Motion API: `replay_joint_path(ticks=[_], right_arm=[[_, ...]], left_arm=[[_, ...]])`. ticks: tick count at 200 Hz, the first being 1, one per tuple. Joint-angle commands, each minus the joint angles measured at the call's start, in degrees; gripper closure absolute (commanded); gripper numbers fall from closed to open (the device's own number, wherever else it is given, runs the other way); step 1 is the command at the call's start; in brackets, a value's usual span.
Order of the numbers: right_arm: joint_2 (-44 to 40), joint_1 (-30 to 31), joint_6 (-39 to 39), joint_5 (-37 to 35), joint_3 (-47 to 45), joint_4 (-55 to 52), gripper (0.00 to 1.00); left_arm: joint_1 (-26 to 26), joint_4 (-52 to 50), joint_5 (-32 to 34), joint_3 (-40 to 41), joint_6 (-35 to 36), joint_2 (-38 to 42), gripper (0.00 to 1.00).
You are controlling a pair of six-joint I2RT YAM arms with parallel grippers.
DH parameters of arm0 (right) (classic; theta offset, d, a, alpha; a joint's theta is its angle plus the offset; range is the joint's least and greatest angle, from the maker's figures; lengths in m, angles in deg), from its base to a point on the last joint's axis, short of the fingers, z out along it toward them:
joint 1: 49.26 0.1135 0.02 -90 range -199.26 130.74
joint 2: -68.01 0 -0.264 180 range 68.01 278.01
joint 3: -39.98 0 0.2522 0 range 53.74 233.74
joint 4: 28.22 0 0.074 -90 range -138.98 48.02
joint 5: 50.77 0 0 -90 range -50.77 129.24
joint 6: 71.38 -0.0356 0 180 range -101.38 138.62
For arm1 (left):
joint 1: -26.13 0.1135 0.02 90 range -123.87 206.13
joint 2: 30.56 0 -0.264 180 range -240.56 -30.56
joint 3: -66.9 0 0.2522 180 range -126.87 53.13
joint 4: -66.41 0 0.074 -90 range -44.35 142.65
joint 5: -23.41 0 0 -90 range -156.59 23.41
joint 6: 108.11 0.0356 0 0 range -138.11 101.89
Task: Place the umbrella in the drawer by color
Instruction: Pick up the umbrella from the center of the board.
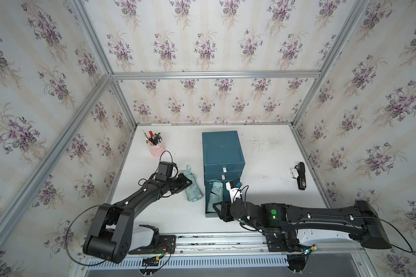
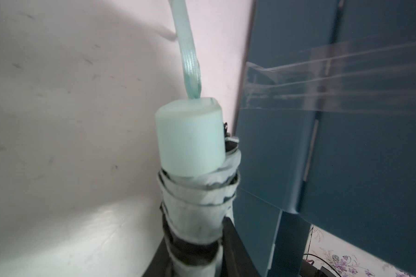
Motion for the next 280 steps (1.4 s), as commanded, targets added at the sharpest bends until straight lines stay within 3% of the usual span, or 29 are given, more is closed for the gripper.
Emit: replay_joint_path(ticks=[1,18,56,100,131,162,204,280], right_arm=[[-0.6,-2.8,2.1,7.7,-0.1,5.0,0.46],[-1.0,-5.9,4.5,15.4,0.0,10.5,0.41],[1.0,-10.4,9.8,22.7,5.4,12.6,0.25],[5.4,-16.6,10.2,29.8,6.9,15.8,0.21],[6.6,-17.0,10.6,35.0,6.7,21.6,0.2],[6.4,-16.7,8.5,40.4,4.1,31.0,0.2],[7.6,-16.2,6.8,40.6,2.9,33.9,0.28],[12.5,-16.3,6.4,36.9,5.6,32.0,0.34]], left_arm=[[0.0,-3.1,-1.0,0.0,-2.6,6.6,0.75],[0.1,-6.0,-1.9,-0.1,-4.6,14.5,0.74],[-0.1,-9.6,-5.6,-1.1,-11.0,30.5,0.71],[-0.2,-10.1,-9.8,-2.6,-17.4,44.1,0.65],[-0.2,-6.0,-15.5,-1.7,-20.5,45.3,0.63],[-0.4,-2.9,-17.2,-0.7,-21.5,45.1,0.63],[-0.7,4.8,-17.9,1.4,-25.5,45.1,0.62],[-1.1,6.7,-17.9,8.2,-26.3,44.8,0.59]])
